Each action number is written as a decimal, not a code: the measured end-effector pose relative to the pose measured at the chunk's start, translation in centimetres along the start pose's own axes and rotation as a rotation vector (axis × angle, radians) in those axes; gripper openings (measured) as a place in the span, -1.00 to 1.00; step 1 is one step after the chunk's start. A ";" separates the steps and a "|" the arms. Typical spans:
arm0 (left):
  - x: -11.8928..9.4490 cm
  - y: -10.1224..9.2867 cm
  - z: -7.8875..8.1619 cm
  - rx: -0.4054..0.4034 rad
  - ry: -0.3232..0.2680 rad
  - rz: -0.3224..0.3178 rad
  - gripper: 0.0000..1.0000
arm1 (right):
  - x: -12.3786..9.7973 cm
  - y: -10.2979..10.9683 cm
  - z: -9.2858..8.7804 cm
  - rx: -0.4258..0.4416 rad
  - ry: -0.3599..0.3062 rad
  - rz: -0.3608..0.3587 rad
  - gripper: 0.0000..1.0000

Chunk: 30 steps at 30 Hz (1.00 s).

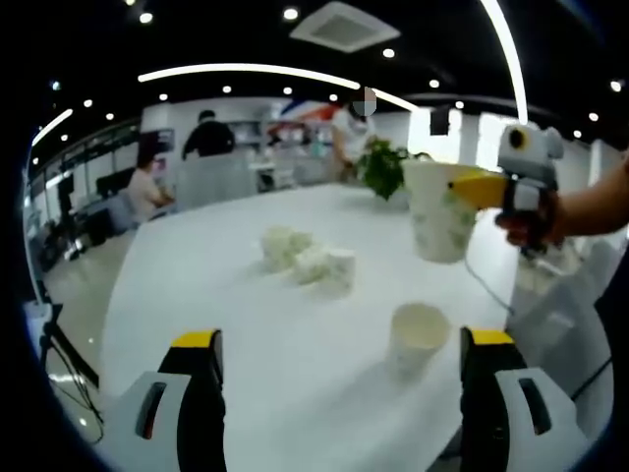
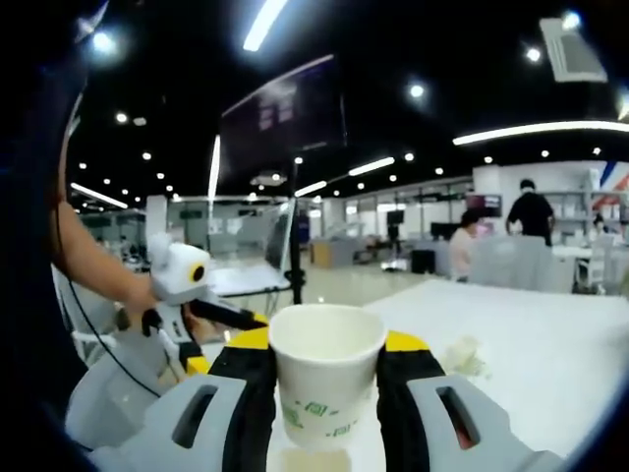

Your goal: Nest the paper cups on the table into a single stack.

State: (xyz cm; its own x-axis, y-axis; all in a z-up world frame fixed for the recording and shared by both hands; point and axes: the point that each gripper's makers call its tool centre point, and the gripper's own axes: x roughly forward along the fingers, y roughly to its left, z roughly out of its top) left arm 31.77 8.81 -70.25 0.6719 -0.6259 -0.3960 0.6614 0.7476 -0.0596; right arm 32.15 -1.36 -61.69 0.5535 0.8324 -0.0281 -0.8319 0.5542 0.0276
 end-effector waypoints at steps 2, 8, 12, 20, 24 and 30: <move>0.1 -0.1 0.0 -0.002 0.001 -0.002 0.98 | -0.1 0.1 -0.1 0.002 -0.001 0.003 -0.28; 0.2 -0.4 -0.1 -0.003 0.003 -0.009 0.98 | -0.2 0.3 -0.3 0.011 -0.002 0.005 -0.28; 0.2 -0.4 -0.2 -0.006 0.006 -0.010 0.98 | -0.1 0.2 -0.5 0.021 -0.001 0.002 -0.28; 0.2 -0.5 -0.4 -0.011 0.007 -0.012 0.98 | 0.2 0.4 -2.0 0.019 0.003 0.008 -0.29; 0.2 -0.4 -0.6 -0.020 0.011 -0.009 0.98 | 0.2 0.3 -3.1 0.011 0.007 0.004 -0.28; 0.1 -0.3 -0.7 -0.022 0.013 0.004 0.98 | 0.2 0.2 -4.5 0.016 0.024 -0.009 -0.28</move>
State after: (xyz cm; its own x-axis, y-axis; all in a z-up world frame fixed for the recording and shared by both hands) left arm 31.39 8.74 -70.94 0.6696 -0.6204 -0.4083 0.6515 0.7546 -0.0781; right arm 31.97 -1.10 -66.23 0.5596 0.8271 -0.0523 -0.8262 0.5617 0.0430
